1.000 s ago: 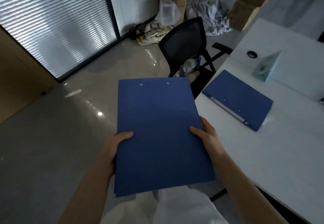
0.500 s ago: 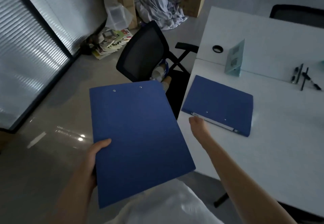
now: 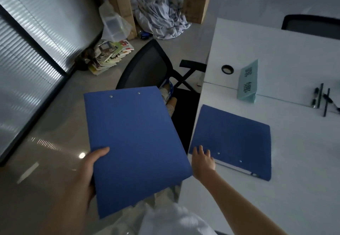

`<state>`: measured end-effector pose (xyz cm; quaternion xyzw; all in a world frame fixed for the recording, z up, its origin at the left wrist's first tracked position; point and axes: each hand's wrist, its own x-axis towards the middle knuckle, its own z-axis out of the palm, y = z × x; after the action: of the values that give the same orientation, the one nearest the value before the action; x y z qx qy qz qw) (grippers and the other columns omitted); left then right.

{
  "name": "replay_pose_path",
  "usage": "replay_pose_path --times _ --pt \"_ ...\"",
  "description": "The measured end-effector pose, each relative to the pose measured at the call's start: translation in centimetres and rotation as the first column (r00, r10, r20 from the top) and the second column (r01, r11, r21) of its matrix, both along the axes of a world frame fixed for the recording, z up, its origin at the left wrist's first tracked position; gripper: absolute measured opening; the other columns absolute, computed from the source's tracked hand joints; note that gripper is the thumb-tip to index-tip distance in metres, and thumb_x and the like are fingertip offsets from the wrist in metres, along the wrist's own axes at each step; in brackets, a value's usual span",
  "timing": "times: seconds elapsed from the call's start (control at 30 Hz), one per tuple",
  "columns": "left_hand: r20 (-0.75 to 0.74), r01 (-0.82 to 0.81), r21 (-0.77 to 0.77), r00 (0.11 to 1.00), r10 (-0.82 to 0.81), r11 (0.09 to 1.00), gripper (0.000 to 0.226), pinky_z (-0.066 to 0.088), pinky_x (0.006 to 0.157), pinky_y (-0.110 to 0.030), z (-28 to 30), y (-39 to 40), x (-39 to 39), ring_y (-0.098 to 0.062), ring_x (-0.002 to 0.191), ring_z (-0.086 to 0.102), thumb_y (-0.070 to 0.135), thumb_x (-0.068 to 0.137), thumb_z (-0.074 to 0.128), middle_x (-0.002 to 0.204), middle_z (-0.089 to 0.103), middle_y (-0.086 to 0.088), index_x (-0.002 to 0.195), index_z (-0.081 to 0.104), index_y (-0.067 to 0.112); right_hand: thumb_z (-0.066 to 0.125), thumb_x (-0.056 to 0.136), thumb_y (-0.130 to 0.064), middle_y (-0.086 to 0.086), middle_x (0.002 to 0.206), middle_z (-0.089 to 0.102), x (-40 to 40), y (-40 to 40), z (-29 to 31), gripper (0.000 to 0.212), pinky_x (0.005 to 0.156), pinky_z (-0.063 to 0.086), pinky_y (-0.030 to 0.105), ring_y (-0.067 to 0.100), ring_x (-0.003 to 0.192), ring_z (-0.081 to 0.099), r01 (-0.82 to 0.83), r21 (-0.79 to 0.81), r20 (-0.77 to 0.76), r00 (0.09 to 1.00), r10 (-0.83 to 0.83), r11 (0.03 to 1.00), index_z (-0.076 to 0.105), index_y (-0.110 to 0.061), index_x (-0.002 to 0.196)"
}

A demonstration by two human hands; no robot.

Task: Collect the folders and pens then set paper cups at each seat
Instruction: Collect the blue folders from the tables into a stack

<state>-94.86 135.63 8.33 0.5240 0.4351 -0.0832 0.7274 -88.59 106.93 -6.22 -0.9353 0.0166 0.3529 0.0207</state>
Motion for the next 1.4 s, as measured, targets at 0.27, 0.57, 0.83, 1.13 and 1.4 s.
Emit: replay_pose_path --times 0.27,0.57,0.83,1.13,1.4 --pt "0.031 0.093 0.034 0.995 -0.094 0.995 0.020 0.049 0.069 -0.039 -0.2 1.7 3.2 -0.029 0.087 0.067 0.022 0.088 0.057 0.091 0.075 -0.006 0.104 0.068 0.016 0.045 0.088 -0.007 0.001 0.151 0.036 -1.7 -0.8 0.9 0.056 0.110 0.033 0.038 0.029 0.137 0.034 0.084 0.313 0.060 0.992 -0.108 0.946 0.040 -0.018 0.142" --pt "0.041 0.156 0.009 0.987 -0.157 0.988 0.032 0.050 0.072 -0.041 -0.8 4.0 5.5 -0.031 0.091 0.067 0.025 0.087 0.059 0.103 0.074 -0.009 0.116 0.066 0.015 0.050 0.096 -0.018 0.025 0.119 0.052 -3.4 1.6 -0.4 0.033 0.054 0.059 0.041 0.038 0.088 0.060 0.551 0.097 -0.905 -0.297 -0.303 -0.829 0.038 -0.003 0.123" --pt "0.050 0.188 0.021 0.981 -0.188 0.982 0.028 0.050 0.069 -0.041 -0.3 8.6 5.9 -0.031 0.089 0.068 0.024 0.087 0.058 0.101 0.074 -0.009 0.113 0.066 0.016 0.057 0.095 -0.025 0.012 0.150 0.034 -0.5 5.1 1.0 0.065 0.109 0.038 0.035 0.027 0.136 0.040 0.253 0.075 -0.874 -0.449 -0.186 -0.965 0.023 -0.009 0.148" --pt "0.051 0.190 -0.014 0.981 -0.189 0.982 0.015 0.048 0.068 -0.040 0.4 11.0 6.5 -0.027 0.085 0.066 0.022 0.092 0.054 0.078 0.077 0.000 0.101 0.065 0.019 0.065 0.090 -0.022 0.008 0.088 0.061 1.3 6.9 -0.1 0.042 0.036 0.050 0.024 0.019 0.067 0.062 0.242 0.319 -0.780 -0.483 -0.399 -0.916 0.050 -0.010 0.127" --pt "0.050 0.217 -0.061 0.976 -0.214 0.974 0.025 0.051 0.074 -0.043 -0.3 12.5 8.0 -0.032 0.091 0.068 0.026 0.088 0.059 0.094 0.077 -0.007 0.110 0.067 0.017 0.044 0.096 -0.001 0.008 0.076 0.068 1.0 7.2 4.2 0.014 0.046 0.045 0.016 0.010 0.066 0.058 -0.062 0.275 -0.940 -0.229 -0.255 -0.959 0.050 -0.008 0.085"
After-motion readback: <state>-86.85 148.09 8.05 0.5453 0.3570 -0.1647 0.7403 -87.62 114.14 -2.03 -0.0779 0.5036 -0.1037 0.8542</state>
